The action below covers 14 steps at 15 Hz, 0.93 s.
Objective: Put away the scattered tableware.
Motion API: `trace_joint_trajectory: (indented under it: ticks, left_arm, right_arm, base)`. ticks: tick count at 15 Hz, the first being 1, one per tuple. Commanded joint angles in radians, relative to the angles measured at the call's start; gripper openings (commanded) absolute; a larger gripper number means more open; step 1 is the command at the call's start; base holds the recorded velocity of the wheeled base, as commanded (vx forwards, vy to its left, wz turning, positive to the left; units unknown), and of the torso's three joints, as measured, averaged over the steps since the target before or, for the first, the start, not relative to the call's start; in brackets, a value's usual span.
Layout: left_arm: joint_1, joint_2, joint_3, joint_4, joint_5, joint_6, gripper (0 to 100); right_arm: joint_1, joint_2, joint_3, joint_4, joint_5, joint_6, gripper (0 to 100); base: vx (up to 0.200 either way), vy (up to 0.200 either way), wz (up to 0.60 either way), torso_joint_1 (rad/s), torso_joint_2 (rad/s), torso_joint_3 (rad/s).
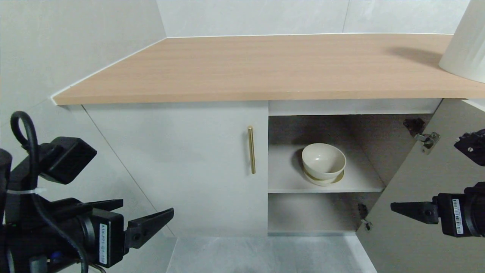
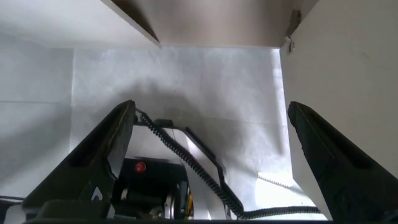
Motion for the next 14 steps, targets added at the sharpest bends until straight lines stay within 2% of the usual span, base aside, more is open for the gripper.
trace_joint_trajectory:
  ticks: [1,14]
  left_arm:
    - [0.0,0.004,0.008,-0.006,0.002,-0.001,100]
    - [-0.001,0.007,0.017,-0.01,0.002,0.0,100]
  right_arm:
    - [0.024,-0.017,0.013,-0.001,0.0,-0.006,100]
    - [0.044,0.008,0.039,-0.002,0.002,-0.012,100]
  base:
    - [-0.2,0.0,0.0,-0.002,0.0,0.007]
    - [-0.2,0.0,0.0,0.001,0.0,0.003]
